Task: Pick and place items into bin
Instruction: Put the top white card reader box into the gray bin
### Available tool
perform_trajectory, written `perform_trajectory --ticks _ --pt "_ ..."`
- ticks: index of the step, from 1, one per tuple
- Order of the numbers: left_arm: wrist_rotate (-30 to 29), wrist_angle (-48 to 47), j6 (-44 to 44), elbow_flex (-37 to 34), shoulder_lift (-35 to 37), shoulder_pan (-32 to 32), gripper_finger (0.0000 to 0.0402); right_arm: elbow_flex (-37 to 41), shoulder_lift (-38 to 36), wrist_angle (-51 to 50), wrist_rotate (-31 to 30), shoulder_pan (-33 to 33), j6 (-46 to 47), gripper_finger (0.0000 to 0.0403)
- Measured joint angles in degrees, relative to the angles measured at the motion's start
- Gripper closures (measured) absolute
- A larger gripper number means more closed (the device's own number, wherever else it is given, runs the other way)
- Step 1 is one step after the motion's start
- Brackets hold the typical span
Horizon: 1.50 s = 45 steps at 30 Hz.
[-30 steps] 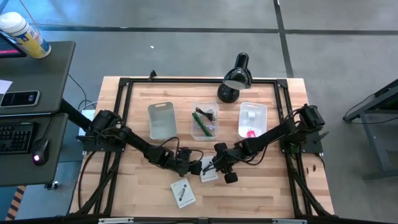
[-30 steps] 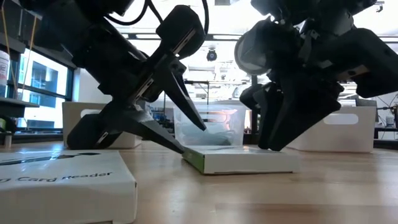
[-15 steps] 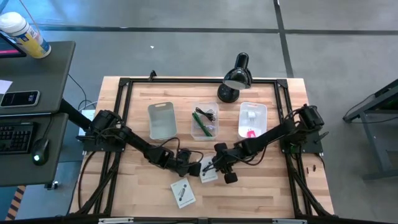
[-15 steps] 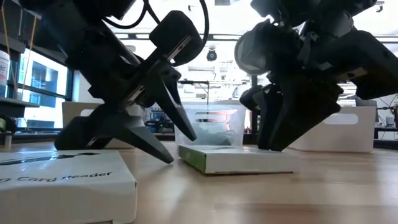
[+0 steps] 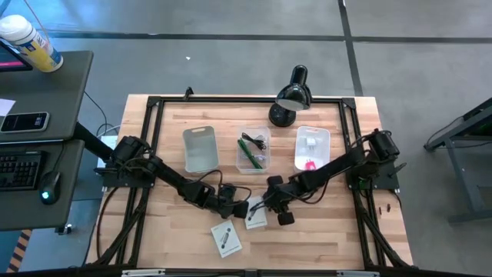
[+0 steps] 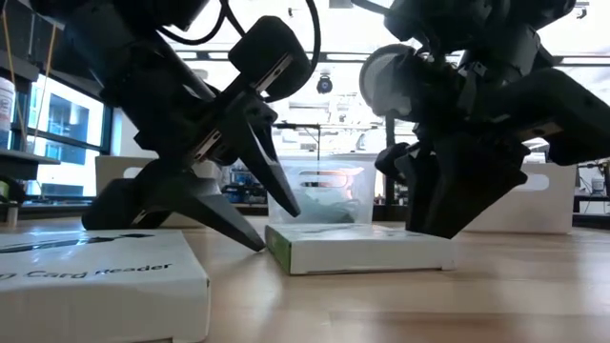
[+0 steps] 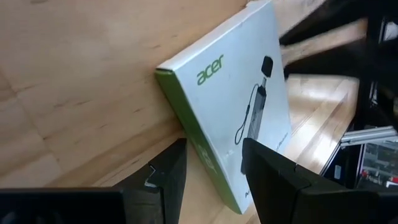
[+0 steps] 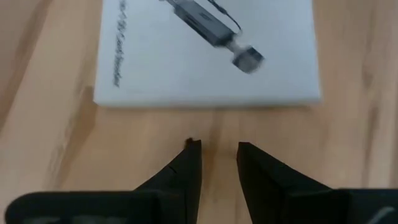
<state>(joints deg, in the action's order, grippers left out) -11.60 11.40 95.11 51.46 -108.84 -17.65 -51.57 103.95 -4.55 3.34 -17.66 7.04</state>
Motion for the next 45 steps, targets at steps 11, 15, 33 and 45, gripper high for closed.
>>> perform_trajectory --ticks 11,15,33,45 --pt "0.42 -0.08 -0.37 0.00 0.00 0.00 0.0259 0.02 -1.36 3.30 1.44 -0.86 -0.62 0.0309" --pt "0.44 -0.33 -0.39 0.00 0.00 0.00 0.0259 0.00 -1.43 4.12 1.54 -0.80 -0.60 0.0309" --pt "0.05 -0.46 -0.55 0.02 0.00 0.00 0.0259 -0.04 -1.25 8.29 1.68 -0.71 -1.65 0.0309" --pt "-0.01 -0.48 -0.52 0.02 0.00 0.00 0.0259 -0.06 0.34 9.66 1.30 -0.71 -1.12 0.0309"
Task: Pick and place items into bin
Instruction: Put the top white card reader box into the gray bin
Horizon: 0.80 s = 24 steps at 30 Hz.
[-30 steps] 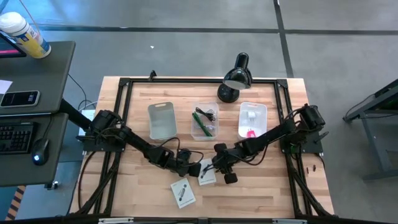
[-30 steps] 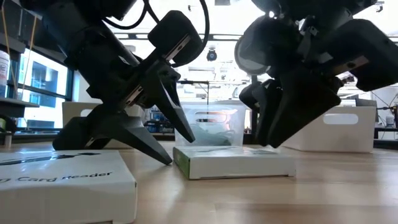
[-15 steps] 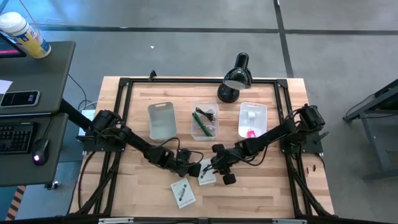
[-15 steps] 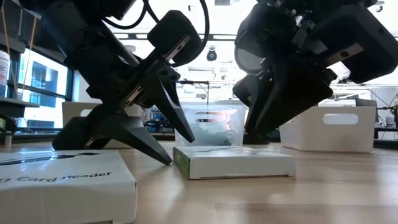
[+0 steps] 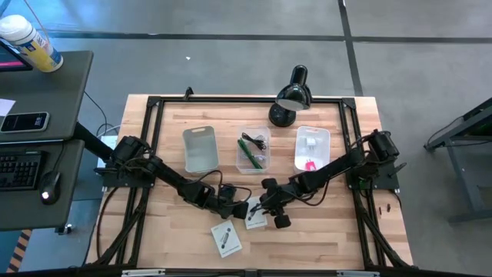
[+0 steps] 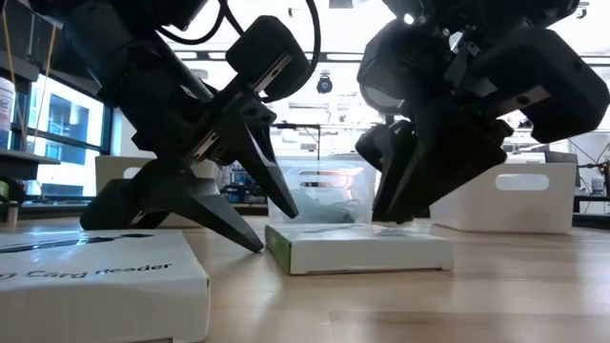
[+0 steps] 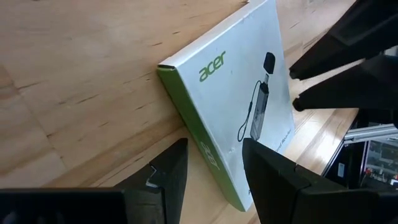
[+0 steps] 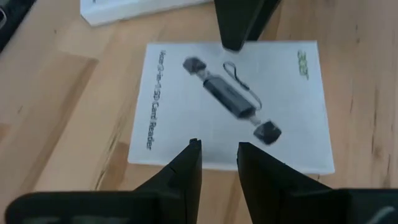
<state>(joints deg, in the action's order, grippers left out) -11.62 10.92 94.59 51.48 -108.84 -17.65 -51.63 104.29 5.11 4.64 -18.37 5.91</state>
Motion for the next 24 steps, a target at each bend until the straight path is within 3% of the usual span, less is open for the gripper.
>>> perform_trajectory --ticks 24 --pt "-0.07 0.00 0.00 0.00 0.00 0.00 0.0259 -0.18 2.47 2.88 0.11 -0.04 2.93 0.0309"
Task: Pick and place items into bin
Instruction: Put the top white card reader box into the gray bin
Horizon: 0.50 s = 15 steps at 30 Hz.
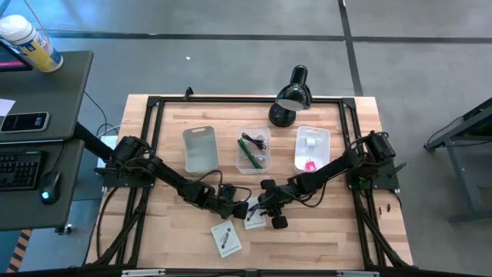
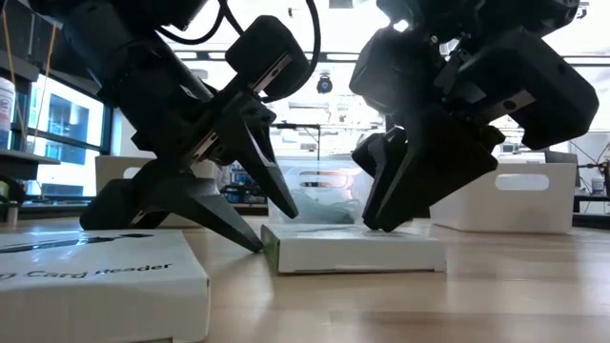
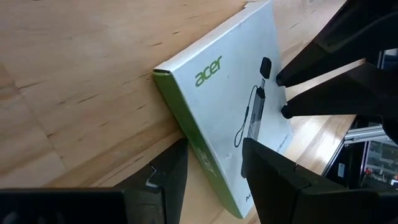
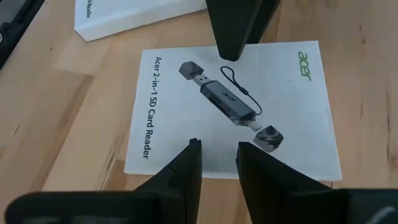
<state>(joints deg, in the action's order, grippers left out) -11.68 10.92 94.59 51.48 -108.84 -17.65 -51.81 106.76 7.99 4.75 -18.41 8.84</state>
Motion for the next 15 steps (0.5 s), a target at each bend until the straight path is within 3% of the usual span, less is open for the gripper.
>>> perform_trajectory --ticks 11,15 --pt "-0.61 1.34 0.18 0.00 -0.02 0.01 0.0259 0.00 0.66 -1.83 -0.41 0.00 0.12 0.0309" --pt "1.65 1.02 -0.15 0.00 -0.02 -0.04 0.0259 -0.02 1.79 -1.26 -0.37 -0.41 0.55 0.0309"
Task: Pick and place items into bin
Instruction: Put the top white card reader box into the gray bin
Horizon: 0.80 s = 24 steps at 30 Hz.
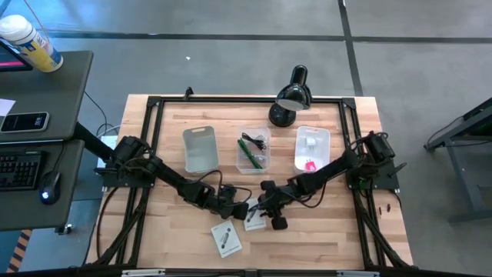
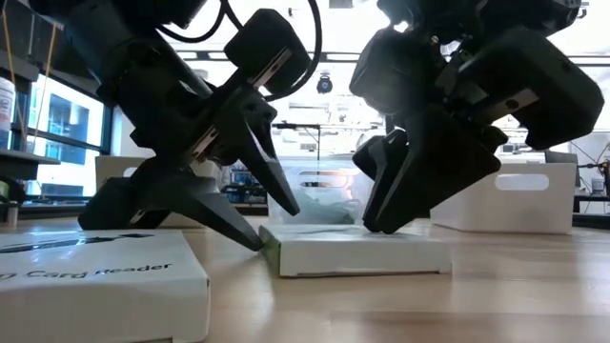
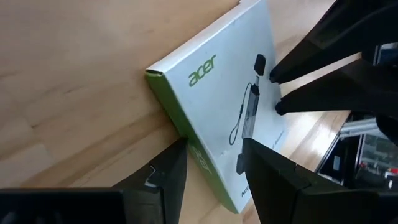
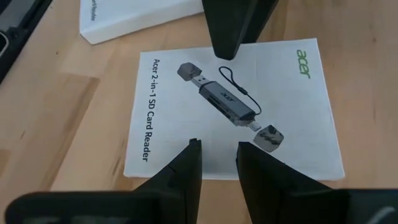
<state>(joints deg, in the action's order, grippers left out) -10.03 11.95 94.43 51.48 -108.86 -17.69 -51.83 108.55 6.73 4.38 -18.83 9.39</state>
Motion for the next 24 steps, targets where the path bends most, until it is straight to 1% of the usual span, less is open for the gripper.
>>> perform_trajectory --ticks 7,15,24 --pt "4.54 -3.39 -0.07 0.22 0.22 -0.24 0.0259 0.04 0.48 0.76 -0.15 -0.42 -0.31 0.0309" --pt "4.86 -3.79 1.01 0.20 0.24 -1.01 0.0259 0.06 0.57 -0.13 -1.49 -0.15 -0.86 0.0309" --pt "3.33 -2.49 1.05 0.02 0.15 -1.09 0.0259 0.07 0.55 -1.80 -1.68 0.26 -1.29 0.0309"
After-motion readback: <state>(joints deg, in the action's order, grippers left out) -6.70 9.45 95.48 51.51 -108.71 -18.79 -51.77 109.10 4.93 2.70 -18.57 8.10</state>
